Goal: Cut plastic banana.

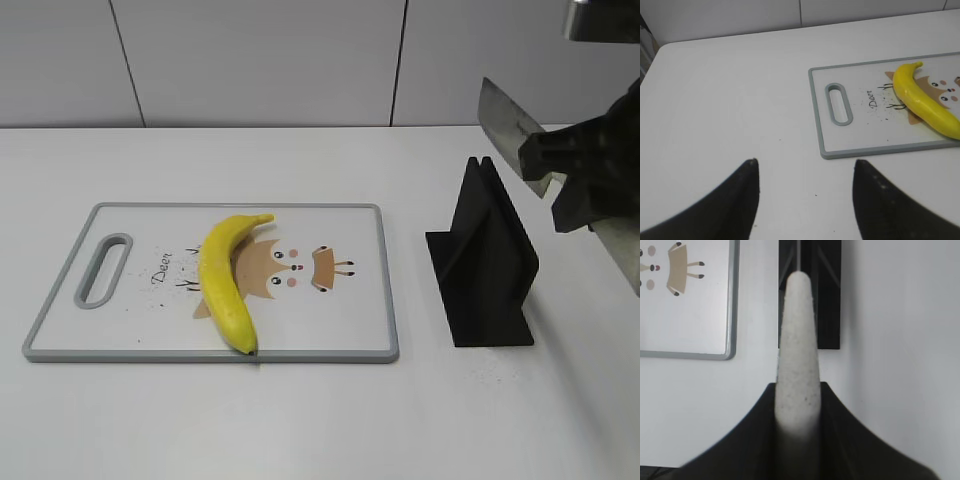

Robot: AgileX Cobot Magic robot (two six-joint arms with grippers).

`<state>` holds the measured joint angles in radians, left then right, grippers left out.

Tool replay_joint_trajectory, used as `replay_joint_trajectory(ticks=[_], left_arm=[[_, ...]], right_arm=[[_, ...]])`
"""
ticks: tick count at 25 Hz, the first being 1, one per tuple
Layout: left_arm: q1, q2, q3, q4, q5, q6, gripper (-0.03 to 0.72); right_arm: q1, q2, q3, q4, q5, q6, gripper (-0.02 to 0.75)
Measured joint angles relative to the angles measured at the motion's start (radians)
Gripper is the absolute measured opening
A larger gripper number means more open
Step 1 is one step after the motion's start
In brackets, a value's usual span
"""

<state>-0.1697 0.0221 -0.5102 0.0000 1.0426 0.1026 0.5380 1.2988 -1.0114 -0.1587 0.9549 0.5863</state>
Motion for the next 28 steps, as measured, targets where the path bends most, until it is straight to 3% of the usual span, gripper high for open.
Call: replay_joint_trajectory(ticks=[28], left_arm=[[0.000, -0.005, 0.001, 0.011, 0.001, -0.018, 0.526]], right_arm=[[-0.002, 0.199, 0.007, -0.072, -0.112, 0.048, 0.179]])
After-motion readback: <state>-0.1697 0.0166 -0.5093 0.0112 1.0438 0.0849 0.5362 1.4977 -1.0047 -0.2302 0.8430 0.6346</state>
